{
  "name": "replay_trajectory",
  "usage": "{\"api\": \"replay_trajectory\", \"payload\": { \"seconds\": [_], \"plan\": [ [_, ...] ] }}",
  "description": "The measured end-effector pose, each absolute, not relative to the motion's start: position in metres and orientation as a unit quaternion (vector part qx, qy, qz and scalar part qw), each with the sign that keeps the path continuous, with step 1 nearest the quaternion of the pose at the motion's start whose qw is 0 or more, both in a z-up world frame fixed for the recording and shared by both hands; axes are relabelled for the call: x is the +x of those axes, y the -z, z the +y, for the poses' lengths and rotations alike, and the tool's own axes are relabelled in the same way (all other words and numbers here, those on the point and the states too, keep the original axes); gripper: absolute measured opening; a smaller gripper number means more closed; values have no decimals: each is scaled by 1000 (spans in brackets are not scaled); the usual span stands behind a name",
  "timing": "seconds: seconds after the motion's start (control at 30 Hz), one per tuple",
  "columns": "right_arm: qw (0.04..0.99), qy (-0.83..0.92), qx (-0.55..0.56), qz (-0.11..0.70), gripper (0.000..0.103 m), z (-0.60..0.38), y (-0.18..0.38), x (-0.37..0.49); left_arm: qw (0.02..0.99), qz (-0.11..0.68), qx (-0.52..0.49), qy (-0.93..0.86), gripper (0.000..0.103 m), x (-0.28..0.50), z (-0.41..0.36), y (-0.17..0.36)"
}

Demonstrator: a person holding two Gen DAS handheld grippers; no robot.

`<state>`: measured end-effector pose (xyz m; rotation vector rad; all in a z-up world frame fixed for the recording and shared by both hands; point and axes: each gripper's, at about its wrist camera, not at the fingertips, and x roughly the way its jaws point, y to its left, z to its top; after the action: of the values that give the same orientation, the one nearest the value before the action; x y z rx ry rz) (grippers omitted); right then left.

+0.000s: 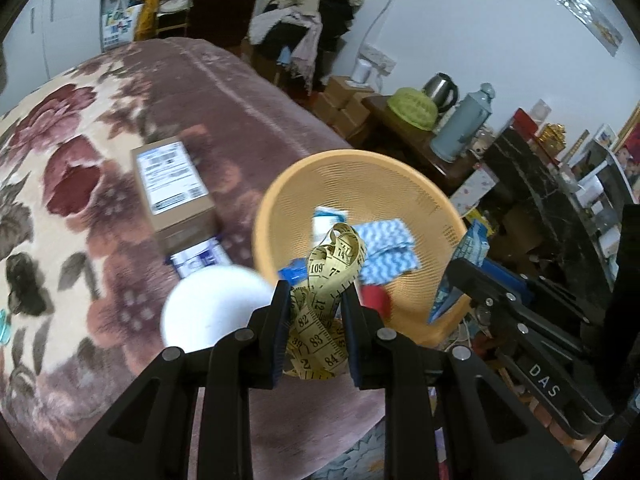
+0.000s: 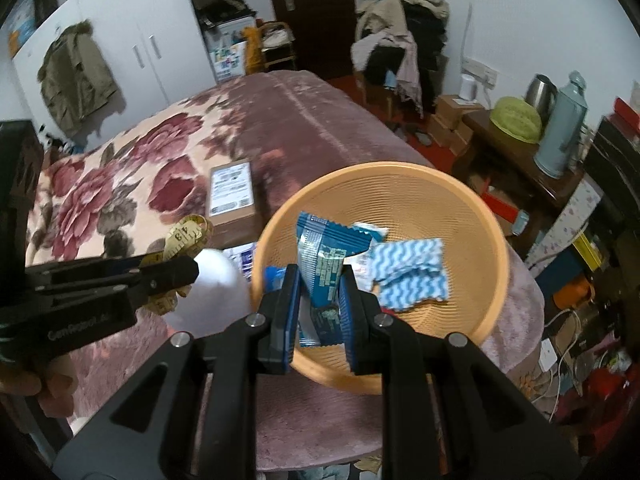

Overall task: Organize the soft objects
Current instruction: 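Open the left tool over the basket while the right tool releases the packet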

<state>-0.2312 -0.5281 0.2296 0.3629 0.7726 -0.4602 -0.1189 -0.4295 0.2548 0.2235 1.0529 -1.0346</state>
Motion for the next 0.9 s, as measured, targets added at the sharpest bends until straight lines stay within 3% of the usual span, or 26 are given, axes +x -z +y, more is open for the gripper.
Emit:
{"api": "replay_trajectory", "payload": {
  "seconds": [0.23,0.27,0.3,0.37,0.43,0.5,0.57,0.67,0.73,0.77,0.8,0.9],
  "plan": [
    [872,253,210,363,20,-560,-231,-247,715,468,101,509,26,-140,-471,-253],
    [870,254,224,358,22,-566,-230,-248,713,467,100,514,37,-142,-475,-252],
    [868,254,242,353,22,-572,-228,-251,709,466,98,521,63,-145,-480,-250],
    [856,261,273,352,24,-583,-223,-255,706,464,89,527,94,-147,-483,-248],
    [846,276,295,348,37,-591,-218,-261,711,463,89,522,96,-147,-479,-247],
    [846,281,299,341,59,-592,-217,-266,719,460,96,512,99,-146,-473,-246],
    [846,280,298,341,67,-591,-217,-268,731,454,101,500,101,-143,-465,-246],
    [846,272,289,357,69,-587,-213,-266,751,445,114,474,102,-139,-452,-246],
    [843,269,278,374,81,-580,-209,-261,761,444,126,456,102,-137,-446,-245],
    [843,268,274,378,96,-580,-208,-261,764,444,130,450,102,-136,-442,-244],
    [844,266,268,382,103,-575,-206,-261,765,445,132,447,102,-136,-438,-243],
    [844,264,245,398,103,-564,-202,-258,770,444,138,436,102,-136,-428,-240]
  ]
}}
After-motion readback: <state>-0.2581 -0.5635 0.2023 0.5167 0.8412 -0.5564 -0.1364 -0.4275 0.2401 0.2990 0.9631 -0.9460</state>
